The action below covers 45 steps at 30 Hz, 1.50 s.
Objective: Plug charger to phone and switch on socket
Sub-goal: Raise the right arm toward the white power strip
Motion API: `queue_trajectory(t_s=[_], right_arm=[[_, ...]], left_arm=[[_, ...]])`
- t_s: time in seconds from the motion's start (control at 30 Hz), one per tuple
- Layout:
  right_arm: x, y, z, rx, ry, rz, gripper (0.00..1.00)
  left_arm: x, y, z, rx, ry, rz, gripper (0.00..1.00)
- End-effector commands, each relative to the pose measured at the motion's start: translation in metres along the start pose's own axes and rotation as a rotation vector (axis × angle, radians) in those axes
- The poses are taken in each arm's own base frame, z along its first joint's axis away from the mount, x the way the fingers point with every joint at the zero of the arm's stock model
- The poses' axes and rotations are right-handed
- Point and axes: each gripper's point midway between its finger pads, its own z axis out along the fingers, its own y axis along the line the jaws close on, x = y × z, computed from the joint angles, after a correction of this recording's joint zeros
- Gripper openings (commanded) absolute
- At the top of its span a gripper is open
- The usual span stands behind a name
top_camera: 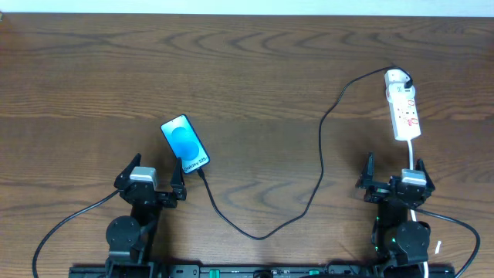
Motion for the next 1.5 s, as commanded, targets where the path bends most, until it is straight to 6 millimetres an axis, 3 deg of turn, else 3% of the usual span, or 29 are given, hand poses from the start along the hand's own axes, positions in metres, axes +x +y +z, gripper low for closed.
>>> queue_trajectory(t_s=[0.0,0.3,0.37,0.5,0.77,1.03,1.47], right_arm=[[-0.004,0.001,-0.001,-0.01,-0.002,-0.024,0.99],[-0.031,-0.006,-0.001,0.014,0.116,-0.087,0.99],[-0.045,-0.002,0.013,0.008,0.199,-0.113,0.99],[-0.055,0.004,0.033,0.004,0.266,-0.133,0.99],[-0.072,0.025,0.095,-0.019,0.433,-0.167,0.99],[-0.077,0.034,0.124,-0.064,0.573,-0.064,0.99],[-0.088,-0.025,0.146,-0.132,0.76,0.219,0.99]], left_arm=[[0.015,-0.003,0.0,0.022,0.047,0.014,0.91],[0.015,-0.003,0.0,0.022,0.047,0.014,0.91],[0.015,-0.003,0.0,0.022,0.047,0.014,0.92],[0.015,-0.003,0.0,0.022,0.047,0.014,0.91],[0.015,-0.003,0.0,0.022,0.047,0.014,0.91],[0.015,-0.003,0.0,0.022,0.047,0.014,0.92],[0.015,-0.003,0.0,0.022,0.047,0.014,0.92]])
